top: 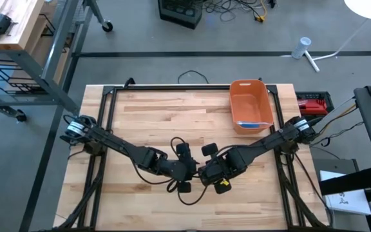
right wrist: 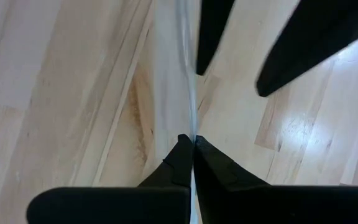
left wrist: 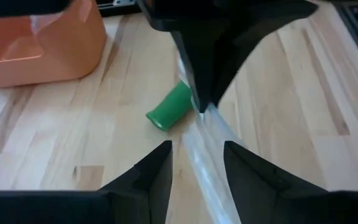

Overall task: Roll bandage
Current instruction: Put the green bandage into the zip bag

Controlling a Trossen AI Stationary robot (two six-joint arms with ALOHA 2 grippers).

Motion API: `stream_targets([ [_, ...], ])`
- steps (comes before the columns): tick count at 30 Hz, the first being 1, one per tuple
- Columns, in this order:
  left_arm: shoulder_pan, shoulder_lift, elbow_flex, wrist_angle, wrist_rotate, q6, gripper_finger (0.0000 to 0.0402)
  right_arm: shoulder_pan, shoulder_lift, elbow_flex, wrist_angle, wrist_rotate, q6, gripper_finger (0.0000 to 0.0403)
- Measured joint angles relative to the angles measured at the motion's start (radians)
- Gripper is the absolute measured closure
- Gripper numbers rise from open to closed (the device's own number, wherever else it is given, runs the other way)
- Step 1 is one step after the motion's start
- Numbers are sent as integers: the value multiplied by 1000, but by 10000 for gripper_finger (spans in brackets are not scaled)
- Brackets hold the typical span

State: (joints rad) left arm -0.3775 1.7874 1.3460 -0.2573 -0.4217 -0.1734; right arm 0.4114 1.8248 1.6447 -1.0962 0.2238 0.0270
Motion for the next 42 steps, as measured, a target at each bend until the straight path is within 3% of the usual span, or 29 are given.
stream_targets([
  [9, -7, -1, 18, 4, 20, 5, 284, 0, 0, 0, -1, 0, 0, 403],
  [24, -10, 42, 20, 14, 20, 15, 262, 0, 0, -13, -16, 3, 9, 403],
  [42, -10, 37, 48, 2, -26, 49, 282, 0, 0, -14, -21, 0, 26, 403],
])
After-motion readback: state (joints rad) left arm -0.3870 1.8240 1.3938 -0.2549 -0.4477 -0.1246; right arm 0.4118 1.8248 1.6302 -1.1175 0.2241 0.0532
